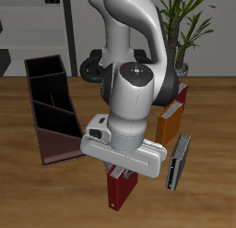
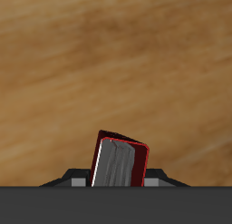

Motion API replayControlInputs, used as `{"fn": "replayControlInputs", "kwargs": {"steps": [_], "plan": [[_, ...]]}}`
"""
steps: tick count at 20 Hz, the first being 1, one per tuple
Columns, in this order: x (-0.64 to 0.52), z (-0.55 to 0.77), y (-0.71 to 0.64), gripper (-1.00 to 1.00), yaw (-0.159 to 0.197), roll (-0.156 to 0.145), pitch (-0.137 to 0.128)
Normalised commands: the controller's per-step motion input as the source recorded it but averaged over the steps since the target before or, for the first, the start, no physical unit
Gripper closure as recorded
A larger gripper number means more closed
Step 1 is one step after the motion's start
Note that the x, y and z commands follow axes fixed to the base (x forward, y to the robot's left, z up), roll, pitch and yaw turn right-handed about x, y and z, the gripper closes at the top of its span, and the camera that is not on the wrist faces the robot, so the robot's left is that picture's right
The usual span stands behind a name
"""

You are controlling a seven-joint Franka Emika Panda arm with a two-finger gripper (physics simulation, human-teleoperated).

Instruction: Place the right red book into the right desk caddy's back compartment

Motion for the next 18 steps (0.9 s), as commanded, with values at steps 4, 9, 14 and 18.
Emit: {"fn": "replayControlInputs", "kwargs": {"steps": [4, 9, 14, 18], "plan": [[-0.14, 0.46, -0.24, 1.00, 0.039, -0.015, -0.045], [-0.08, 0.39, -0.25, 1.00, 0.038, -0.022, -0.041], [-0.29, 0.67, -0.37, 1.00, 0.113, 0.002, -0.053], [-0.20, 0.35, -0.22, 1.00, 0.051, -0.007, -0.032]]}}
